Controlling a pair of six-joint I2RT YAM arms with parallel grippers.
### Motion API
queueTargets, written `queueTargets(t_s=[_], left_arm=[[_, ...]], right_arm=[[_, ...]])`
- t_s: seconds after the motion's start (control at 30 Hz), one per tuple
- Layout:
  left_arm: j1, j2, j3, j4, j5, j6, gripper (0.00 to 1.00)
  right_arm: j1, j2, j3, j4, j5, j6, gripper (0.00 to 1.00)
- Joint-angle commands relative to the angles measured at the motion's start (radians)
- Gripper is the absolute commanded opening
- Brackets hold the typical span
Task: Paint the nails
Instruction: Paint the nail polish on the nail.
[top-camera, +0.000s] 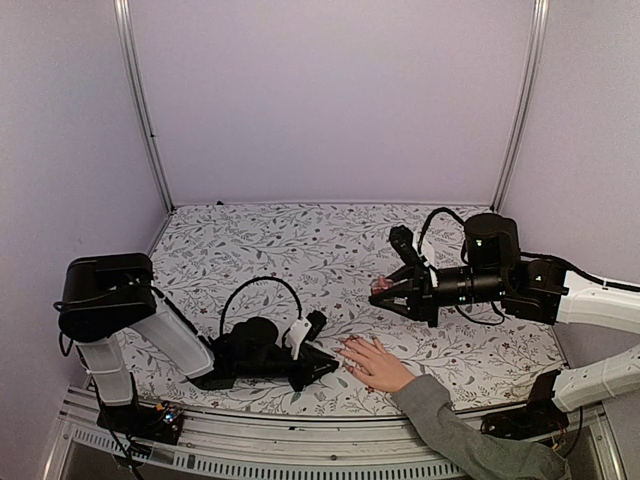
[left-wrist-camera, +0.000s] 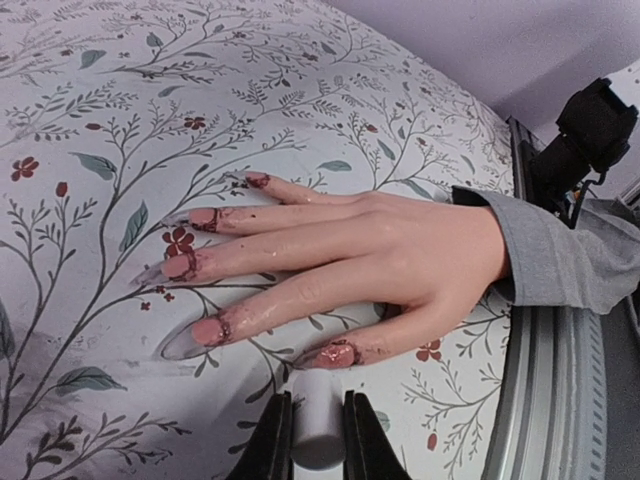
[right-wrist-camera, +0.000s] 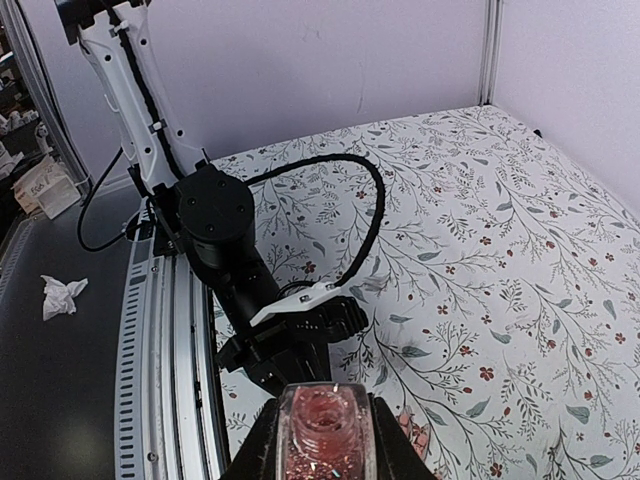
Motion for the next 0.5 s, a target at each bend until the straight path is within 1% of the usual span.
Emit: queueTargets(t_s=[0.0, 0.47], left_arm=[[0.017, 0.012, 0.010, -0.009, -0.007, -0.005, 0.00], [0.019, 0.014, 0.010, -0.019, -0.007, -0.008, 0.00]], right_arm=[[-0.004, -0.002, 0.014, 0.012, 0.002, -0.007, 0.00], [-0.005, -0.003, 0.012, 0.014, 0.003, -0.005, 0.00]])
